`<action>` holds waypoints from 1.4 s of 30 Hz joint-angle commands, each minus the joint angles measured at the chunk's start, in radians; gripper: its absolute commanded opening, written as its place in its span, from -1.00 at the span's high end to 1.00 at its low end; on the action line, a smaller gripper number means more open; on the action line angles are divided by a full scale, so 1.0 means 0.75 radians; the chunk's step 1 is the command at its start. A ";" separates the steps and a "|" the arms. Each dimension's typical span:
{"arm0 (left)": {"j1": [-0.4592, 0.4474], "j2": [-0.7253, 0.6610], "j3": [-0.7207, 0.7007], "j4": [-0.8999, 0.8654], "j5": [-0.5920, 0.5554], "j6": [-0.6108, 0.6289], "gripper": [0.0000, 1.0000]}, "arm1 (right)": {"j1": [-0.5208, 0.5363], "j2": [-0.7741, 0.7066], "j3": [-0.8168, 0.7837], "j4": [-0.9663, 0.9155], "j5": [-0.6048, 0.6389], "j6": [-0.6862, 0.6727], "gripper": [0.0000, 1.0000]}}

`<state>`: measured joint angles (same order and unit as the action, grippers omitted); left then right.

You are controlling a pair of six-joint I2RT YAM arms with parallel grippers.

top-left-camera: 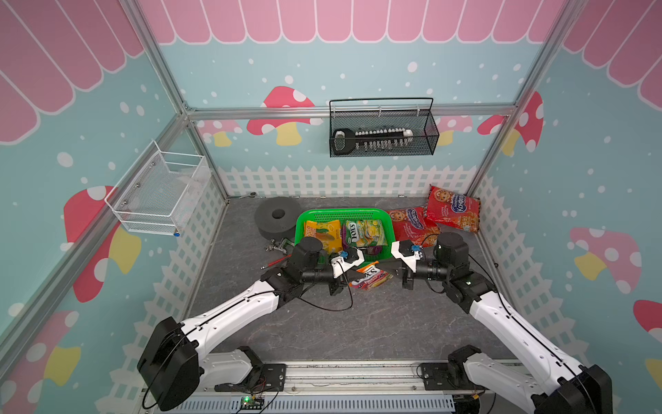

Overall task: Put the candies in the basket
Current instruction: Pick up the candy at the center of the board, then place the candy in the basket.

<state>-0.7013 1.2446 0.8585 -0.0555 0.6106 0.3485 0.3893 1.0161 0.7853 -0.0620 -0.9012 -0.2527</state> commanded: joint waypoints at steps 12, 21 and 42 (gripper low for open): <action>0.179 -0.099 0.019 0.348 -0.090 -0.317 1.00 | 0.000 0.065 0.022 0.006 0.469 0.154 -0.33; 0.391 0.069 0.114 0.452 -0.107 -0.552 1.00 | 0.000 0.277 0.126 0.110 0.528 0.425 -0.43; 0.660 0.553 0.216 0.530 0.062 -0.882 1.00 | 0.045 0.820 0.548 -0.091 0.605 0.742 -0.26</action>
<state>-0.2283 1.6657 0.9882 0.3027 0.6960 -0.2893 0.4046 1.6215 1.1721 -0.1127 -0.4286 0.2638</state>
